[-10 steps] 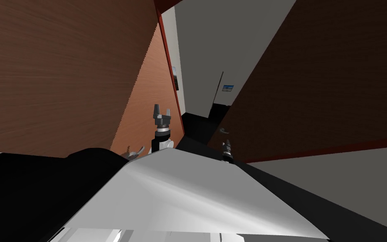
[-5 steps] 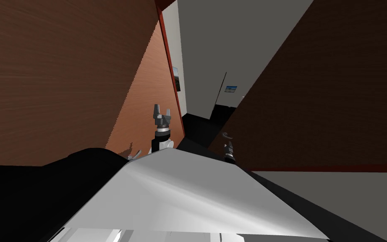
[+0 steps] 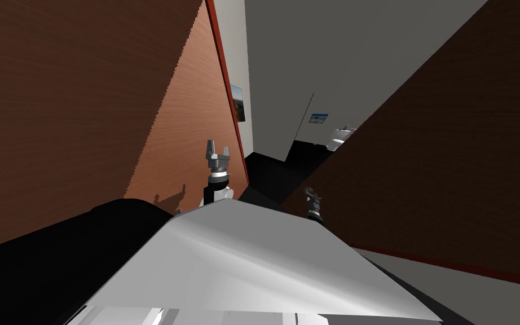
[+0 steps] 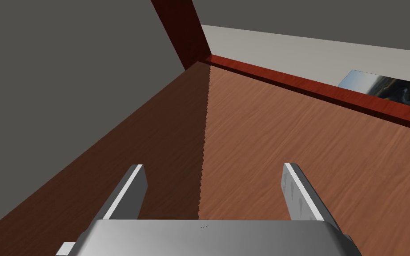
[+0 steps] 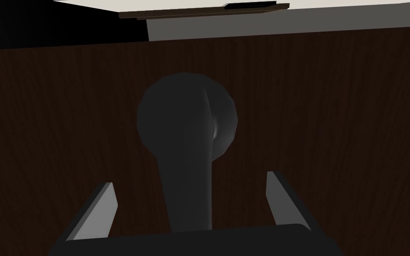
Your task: Pull the door open
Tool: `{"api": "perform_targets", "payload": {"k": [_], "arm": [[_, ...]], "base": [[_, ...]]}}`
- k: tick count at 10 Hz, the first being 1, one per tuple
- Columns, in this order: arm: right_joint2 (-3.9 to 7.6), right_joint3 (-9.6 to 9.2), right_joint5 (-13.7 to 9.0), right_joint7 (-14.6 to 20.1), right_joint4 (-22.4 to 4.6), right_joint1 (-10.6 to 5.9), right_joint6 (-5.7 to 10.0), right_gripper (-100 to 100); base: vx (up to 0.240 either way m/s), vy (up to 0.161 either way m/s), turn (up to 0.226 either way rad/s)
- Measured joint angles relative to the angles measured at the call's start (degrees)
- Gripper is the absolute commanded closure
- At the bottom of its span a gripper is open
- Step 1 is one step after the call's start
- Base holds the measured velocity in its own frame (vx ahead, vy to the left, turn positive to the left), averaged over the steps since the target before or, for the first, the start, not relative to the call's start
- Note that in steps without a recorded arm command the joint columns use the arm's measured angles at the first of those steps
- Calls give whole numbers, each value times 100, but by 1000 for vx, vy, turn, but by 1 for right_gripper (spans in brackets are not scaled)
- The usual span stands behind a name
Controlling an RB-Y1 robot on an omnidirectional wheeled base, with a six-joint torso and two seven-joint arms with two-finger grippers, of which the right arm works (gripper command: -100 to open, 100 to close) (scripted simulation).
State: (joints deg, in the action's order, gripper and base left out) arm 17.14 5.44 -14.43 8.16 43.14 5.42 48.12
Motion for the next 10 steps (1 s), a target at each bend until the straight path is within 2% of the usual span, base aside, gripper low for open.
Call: {"api": "perform_targets", "payload": {"k": [1,2,7,10], "arm": [[44,27,-21,42,-54,25,51,-100],[50,31,-24,53,-59,26,62,100],[41,22,-18,38,-62,28,39,100],[107,-38,10,118,-69,45,114,100]], "base": [[73,-11,21],[-13,1,-17],[-12,2,1],[-156,-25,105]]}}
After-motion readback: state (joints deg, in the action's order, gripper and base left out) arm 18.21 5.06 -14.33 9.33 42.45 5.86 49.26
